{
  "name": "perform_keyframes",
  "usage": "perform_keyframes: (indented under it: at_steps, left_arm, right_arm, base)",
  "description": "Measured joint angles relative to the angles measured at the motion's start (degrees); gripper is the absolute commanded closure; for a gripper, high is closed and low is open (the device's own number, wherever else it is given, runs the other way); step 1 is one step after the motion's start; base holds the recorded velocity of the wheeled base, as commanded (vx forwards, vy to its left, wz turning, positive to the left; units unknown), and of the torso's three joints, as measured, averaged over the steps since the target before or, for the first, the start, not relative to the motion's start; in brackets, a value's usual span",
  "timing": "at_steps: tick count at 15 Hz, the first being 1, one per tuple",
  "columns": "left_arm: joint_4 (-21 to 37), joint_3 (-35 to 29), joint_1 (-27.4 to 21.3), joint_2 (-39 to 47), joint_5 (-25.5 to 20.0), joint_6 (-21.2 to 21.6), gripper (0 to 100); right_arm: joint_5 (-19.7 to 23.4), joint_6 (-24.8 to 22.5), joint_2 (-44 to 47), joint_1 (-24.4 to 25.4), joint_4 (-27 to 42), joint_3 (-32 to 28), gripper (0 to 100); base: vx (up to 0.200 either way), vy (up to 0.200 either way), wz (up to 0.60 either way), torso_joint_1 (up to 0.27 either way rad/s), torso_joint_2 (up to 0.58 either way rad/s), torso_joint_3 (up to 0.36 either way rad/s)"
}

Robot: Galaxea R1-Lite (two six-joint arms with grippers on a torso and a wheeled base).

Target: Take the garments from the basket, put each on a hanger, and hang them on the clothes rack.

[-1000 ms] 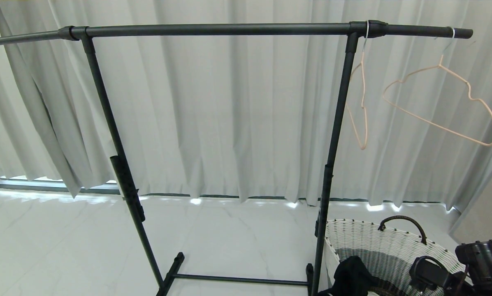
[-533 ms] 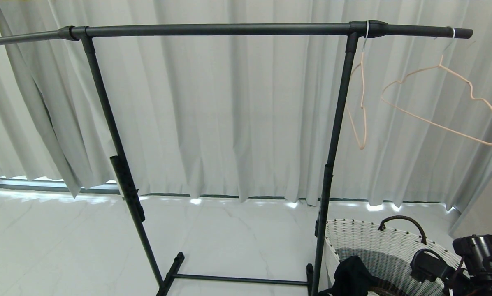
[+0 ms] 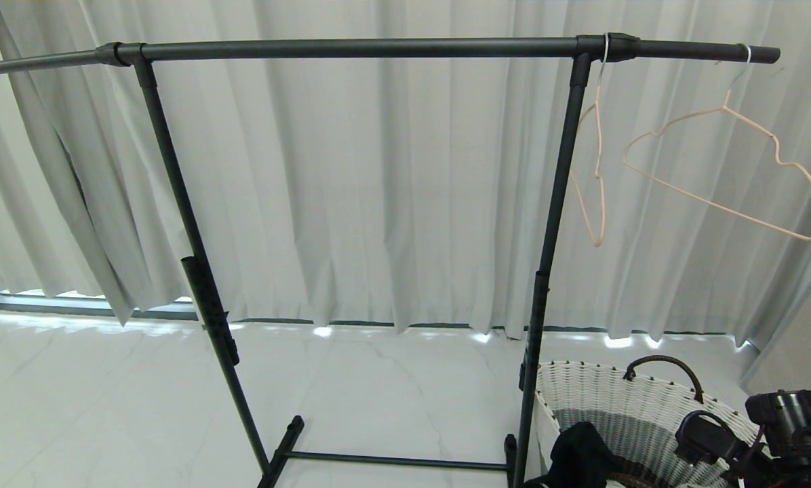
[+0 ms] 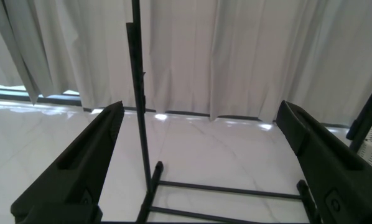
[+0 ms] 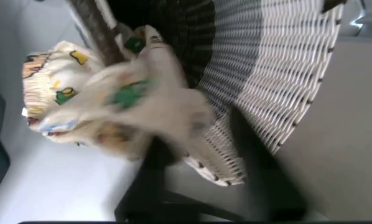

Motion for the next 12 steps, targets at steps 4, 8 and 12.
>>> perform_keyframes:
  at_steps: [4,8,12]
  left_arm:
    - [0.13,0.0,0.0,0.0,0.0,0.0,0]
    - [0.3,0.0,0.0,0.0,-0.52,2.94,0]
    - [0.33,0.0,0.0,0.0,-0.95,5.51,0]
  right_arm:
    - [-0.04,0.04,-5.1,-0.5,0.09,4.64,100]
    - [0.05,-0.09,-15.82,-1.02,1.74,6.34,100]
    - [0.02,-0.02,-25.03,-2.97,4.11,2.32,100]
  base:
    - [0.0,0.0,0.0,0.0,0.0,0.0]
    - [0.0,0.0,0.0,0.0,0.0,0.0]
    - [0.0,0.0,0.0,0.0,0.0,0.0]
